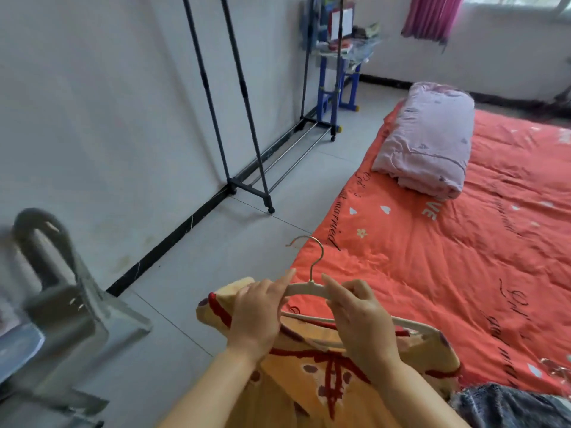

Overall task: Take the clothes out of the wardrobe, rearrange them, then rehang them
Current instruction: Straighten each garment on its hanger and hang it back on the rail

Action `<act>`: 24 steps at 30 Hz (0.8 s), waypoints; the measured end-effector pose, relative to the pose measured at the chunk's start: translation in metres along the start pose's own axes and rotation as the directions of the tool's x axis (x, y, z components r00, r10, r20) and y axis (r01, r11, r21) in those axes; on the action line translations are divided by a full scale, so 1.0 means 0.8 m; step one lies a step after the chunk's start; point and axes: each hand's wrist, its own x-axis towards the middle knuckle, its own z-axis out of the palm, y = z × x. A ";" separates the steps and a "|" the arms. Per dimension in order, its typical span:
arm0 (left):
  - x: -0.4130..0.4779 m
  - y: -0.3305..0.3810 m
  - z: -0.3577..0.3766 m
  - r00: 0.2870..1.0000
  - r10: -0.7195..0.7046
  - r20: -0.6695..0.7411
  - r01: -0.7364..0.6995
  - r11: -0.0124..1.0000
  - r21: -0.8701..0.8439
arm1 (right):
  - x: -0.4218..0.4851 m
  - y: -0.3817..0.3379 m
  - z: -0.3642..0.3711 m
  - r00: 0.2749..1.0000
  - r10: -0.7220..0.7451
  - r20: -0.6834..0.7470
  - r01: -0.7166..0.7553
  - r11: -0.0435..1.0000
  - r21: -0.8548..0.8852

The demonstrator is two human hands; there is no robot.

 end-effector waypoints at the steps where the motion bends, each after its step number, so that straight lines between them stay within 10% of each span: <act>1: -0.017 -0.001 -0.022 0.999 -0.019 -0.037 0.019 1.000 -0.006 | -0.005 -0.022 -0.004 0.999 -0.036 0.008 0.036 0.999 0.005; 10: -0.174 -0.005 -0.210 0.936 -0.053 -0.349 0.060 0.998 0.012 | -0.052 -0.223 -0.055 0.973 -0.215 0.088 0.209 0.975 0.073; 19: -0.327 -0.018 -0.384 0.857 -0.041 -0.514 0.119 0.986 0.120 | -0.123 -0.318 -0.084 0.989 0.107 0.106 -0.115 0.991 0.070; 24: -0.429 -0.040 -0.461 0.776 -0.098 -0.623 0.223 0.967 0.125 | -0.130 -0.412 -0.072 0.972 -0.036 0.232 0.011 0.994 0.111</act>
